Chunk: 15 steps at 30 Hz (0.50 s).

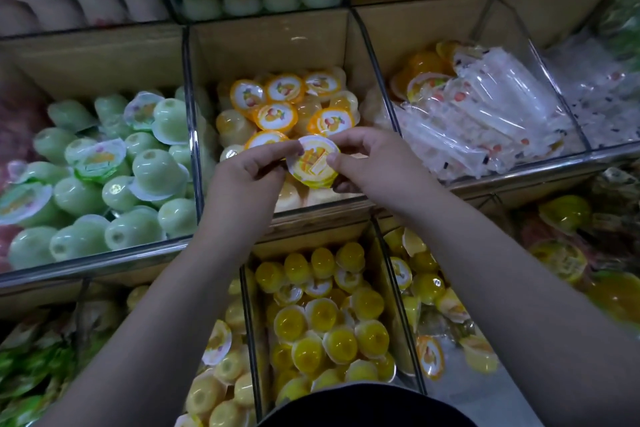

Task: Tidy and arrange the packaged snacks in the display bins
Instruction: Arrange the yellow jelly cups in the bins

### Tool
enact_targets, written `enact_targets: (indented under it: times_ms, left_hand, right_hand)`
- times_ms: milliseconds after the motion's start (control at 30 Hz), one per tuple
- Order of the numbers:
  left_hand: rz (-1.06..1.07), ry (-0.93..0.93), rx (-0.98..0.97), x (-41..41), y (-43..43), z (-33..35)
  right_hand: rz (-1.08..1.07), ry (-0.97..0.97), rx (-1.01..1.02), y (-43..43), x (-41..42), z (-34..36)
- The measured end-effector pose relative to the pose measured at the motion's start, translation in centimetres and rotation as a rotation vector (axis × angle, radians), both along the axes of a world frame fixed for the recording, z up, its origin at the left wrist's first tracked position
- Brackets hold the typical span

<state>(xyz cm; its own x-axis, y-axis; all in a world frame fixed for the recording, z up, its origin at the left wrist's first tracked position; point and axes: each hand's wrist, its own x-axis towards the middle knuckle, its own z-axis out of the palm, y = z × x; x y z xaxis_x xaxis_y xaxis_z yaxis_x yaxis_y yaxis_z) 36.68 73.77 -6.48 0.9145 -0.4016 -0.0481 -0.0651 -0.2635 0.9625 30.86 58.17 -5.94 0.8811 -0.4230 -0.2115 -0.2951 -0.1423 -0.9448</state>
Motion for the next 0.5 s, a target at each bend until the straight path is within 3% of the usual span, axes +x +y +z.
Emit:
enact_targets:
  times_ms: [233, 500]
  left_hand:
    - [-0.065, 0.103, 0.082, 2.1, -0.4, -1.2]
    - [-0.034, 0.161, 0.146, 2.6, -0.9, -1.6]
  right_hand:
    - [0.069, 0.053, -0.178, -0.7, 1.5, -1.4]
    - [0.099, 0.144, -0.225, -1.2, 2.7, -2.5]
